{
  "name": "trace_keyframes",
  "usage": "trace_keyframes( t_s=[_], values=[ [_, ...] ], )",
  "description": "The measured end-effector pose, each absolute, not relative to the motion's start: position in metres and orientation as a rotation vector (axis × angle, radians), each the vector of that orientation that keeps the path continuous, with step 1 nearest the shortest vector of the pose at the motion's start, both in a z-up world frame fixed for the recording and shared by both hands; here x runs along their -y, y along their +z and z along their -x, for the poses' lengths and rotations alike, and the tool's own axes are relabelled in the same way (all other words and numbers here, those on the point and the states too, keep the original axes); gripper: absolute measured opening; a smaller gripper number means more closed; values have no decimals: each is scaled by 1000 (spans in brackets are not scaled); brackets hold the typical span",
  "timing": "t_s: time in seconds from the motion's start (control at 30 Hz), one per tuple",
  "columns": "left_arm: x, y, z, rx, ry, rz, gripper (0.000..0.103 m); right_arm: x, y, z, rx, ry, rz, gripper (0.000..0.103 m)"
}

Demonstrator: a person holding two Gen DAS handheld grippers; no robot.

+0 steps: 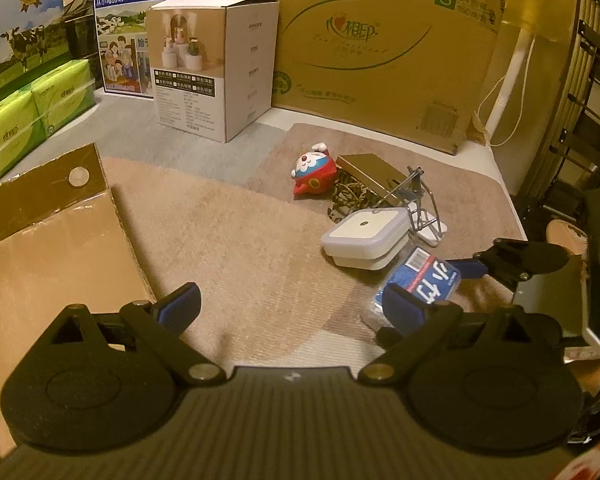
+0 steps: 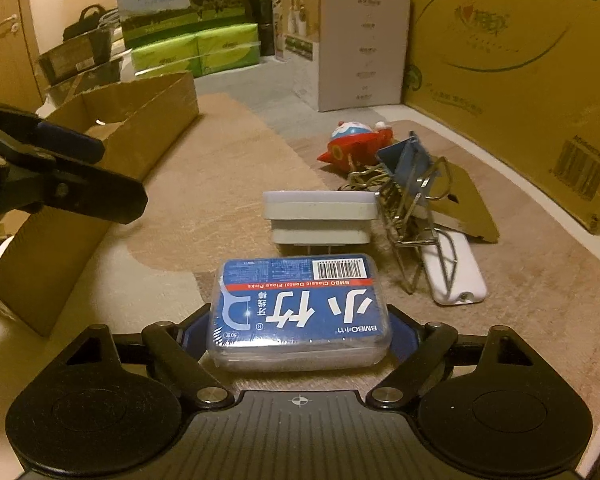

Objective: Organize rigid objects
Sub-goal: 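Grasp the blue-labelled floss-pick box with the right tool, then grasp the white square box with the left tool while the right tool holds the floss box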

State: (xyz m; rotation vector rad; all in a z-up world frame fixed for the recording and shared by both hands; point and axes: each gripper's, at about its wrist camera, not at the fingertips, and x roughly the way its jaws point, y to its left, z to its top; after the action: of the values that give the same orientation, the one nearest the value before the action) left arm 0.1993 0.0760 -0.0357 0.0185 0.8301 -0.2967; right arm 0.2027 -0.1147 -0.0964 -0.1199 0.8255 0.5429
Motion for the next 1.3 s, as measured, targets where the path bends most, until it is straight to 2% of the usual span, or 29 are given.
trace_keyframes(
  t_s=[0.53, 0.93, 1.3],
  values=[
    [-33, -38, -214, -835, -369, -46, 95, 189, -73, -180, -816, 414, 60, 86],
    [-2, -71, -248, -866, -223, 81, 82, 215, -78, -194, -808, 347, 18, 86],
    [18, -69, -259, -826, -152, 78, 80, 222, -87, -200, -807, 341, -7, 86]
  ],
)
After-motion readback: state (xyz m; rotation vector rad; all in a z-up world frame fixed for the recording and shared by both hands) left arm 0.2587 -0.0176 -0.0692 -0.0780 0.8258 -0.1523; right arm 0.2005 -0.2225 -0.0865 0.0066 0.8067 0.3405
